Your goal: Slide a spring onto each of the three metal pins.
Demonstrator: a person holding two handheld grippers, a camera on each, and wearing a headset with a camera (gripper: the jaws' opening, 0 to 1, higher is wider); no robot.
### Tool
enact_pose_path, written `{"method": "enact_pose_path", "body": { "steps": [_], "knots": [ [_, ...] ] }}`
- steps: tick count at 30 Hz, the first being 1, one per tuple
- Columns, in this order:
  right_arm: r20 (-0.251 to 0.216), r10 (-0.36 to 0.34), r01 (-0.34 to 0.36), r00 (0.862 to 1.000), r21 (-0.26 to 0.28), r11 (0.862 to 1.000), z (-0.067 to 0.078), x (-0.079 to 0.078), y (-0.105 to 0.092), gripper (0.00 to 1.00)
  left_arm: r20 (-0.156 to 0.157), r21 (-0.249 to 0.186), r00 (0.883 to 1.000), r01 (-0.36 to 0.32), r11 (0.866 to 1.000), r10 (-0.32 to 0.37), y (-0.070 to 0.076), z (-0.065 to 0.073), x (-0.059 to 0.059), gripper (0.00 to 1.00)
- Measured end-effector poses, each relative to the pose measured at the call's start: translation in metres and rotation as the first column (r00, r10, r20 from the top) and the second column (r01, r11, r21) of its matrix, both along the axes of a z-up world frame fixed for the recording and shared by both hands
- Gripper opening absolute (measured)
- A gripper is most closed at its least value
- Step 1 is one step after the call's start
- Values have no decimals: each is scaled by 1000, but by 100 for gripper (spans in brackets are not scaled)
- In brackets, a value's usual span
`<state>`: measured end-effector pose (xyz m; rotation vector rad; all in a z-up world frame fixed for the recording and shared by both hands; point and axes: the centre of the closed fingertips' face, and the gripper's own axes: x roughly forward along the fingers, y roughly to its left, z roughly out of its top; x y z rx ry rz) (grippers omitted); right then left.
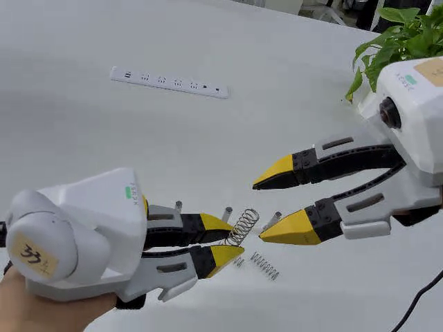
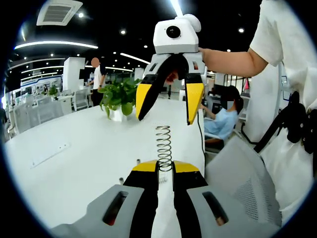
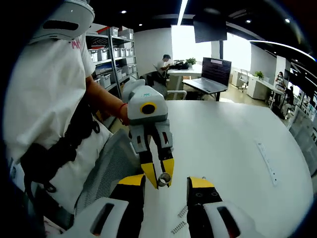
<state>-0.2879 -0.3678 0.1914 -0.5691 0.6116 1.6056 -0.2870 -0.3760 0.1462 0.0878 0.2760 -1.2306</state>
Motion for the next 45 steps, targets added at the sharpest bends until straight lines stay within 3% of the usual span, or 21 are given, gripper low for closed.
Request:
{"method": "enact_pose_path", "body": {
  "steps": [3, 7, 13, 21, 33, 45],
  "knots": [
    [5, 62, -61, 998, -55, 997, -2, -3, 1, 28, 6, 0, 1000, 3, 1000, -3, -1, 2, 0, 6],
    [10, 155, -152, 988, -127, 980, -8, -11, 5, 25, 10, 4, 1000, 5, 1000, -5, -1, 3, -1, 6],
    [26, 219, -209, 975, -199, 957, -17, -10, 5, 21, 15, 17, 1000, 14, 1000, -14, -4, 2, -4, 6],
    [24, 321, -299, 947, -306, 904, -32, -13, 2, 16, 11, 27, 1000, 26, 999, -26, -7, 0, -5, 6],
    [7, 365, -340, 931, -349, 873, -37, -17, 1, 10, 3, 28, 999, 32, 999, -32, -8, -2, -7, 6],
    [2, 375, -349, 927, -363, 864, -40, -18, 1, 8, 0, 23, 1000, 31, 999, -31, -7, -3, -7, 6]
  ]
}}
